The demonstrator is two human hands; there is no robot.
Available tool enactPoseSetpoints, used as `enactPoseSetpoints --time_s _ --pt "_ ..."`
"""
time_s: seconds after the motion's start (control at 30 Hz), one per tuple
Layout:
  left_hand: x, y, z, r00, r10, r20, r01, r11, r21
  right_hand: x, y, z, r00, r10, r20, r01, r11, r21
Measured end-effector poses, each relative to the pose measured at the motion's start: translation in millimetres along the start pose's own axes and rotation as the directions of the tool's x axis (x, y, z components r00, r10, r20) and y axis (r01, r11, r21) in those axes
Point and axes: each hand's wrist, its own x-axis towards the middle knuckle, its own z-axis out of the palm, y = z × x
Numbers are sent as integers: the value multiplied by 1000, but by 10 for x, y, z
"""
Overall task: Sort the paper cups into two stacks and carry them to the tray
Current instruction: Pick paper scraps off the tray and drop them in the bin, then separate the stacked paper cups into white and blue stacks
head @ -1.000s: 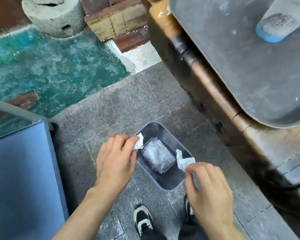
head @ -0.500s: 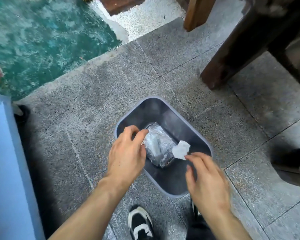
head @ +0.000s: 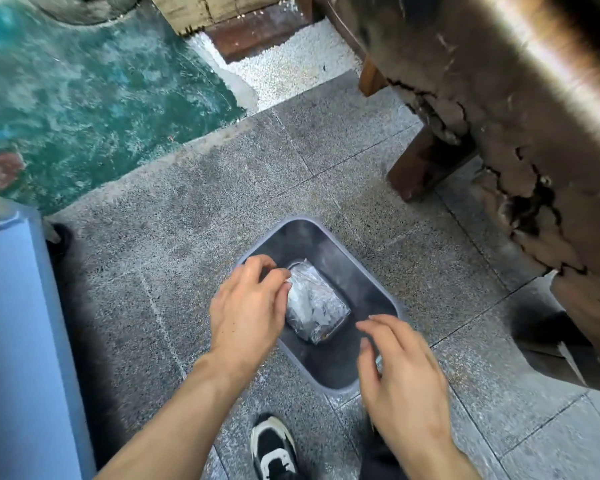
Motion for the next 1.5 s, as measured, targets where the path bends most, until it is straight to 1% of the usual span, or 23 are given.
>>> enactPoseSetpoints --time_s 0.07,0.17,0.33,0.43,0.53,0.67,0.83,0.97,1.03,1.1,1.2,1.27,1.37,1.43,1.5 --pt "-6 -17 -50 999 42 -17 -41 997 66 19 -15 -32 1000 6 8 -5 1000 -26" --pt "-19 -11 -200 998 63 -17 -61 992 111 33 -67 -111 999 16 42 -13 998 -63" --pt "-82 125 -806 992 97 -77 -82 981 175 104 -343 -509 998 -26 56 31 997 -74" --pt "-160 272 -1425 988 83 -132 -57 979 196 235 -640 -1002 997 -65 43 68 995 -71" --pt "-258 502 -2163 979 21 -204 19 981 193 398 -1058 -1682 993 -116 -13 115 992 -61" --pt "-378 877 -3052 949 -50 -312 111 977 181 589 -1630 -2569 975 -211 -76 207 977 -52" --pt "-583 1398 -4185 886 -160 -434 254 952 168 723 -2272 -3680 936 -309 -169 309 951 -25" --pt "-837 1798 -5038 837 -204 -508 327 931 165 735 -2719 -4469 886 -404 -228 415 910 -1" --pt "-1063 1986 -5475 800 -240 -550 392 903 176 686 -2966 -4855 849 -464 -253 481 877 5" --pt "-1142 2061 -5649 797 -272 -539 432 881 195 696 -3104 -5038 838 -481 -256 499 866 6" --pt "-1418 2151 -5931 742 -316 -591 519 829 208 638 -3303 -5310 782 -561 -272 584 812 6" --pt "-1563 2152 -6034 706 -342 -620 567 798 205 606 -3417 -5376 760 -590 -272 618 786 24" --pt "-1789 2107 -6174 617 -401 -677 653 740 157 536 -3631 -5366 724 -652 -227 675 737 35" --pt "-1944 2072 -6198 579 -418 -700 692 706 150 471 -3775 -5317 688 -695 -210 718 694 51" --pt "-2140 2024 -6220 529 -445 -722 740 658 137 367 -3951 -5243 633 -747 -202 771 633 72"
